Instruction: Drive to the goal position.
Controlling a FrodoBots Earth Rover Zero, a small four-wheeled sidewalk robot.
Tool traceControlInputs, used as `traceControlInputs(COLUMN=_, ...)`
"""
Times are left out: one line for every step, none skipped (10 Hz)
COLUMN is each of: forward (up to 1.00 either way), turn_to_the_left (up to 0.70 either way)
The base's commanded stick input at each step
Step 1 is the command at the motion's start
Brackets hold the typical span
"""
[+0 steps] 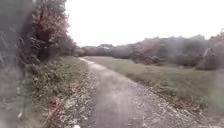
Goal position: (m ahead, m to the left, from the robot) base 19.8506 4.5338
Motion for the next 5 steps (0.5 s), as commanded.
traceControlInputs(forward=0.7, turn_to_the_left=0.0)
traceControlInputs(forward=0.7, turn_to_the_left=0.0)
traceControlInputs(forward=0.7, turn_to_the_left=0.0)
traceControlInputs(forward=0.7, turn_to_the_left=0.0)
traceControlInputs(forward=0.7, turn_to_the_left=0.0)
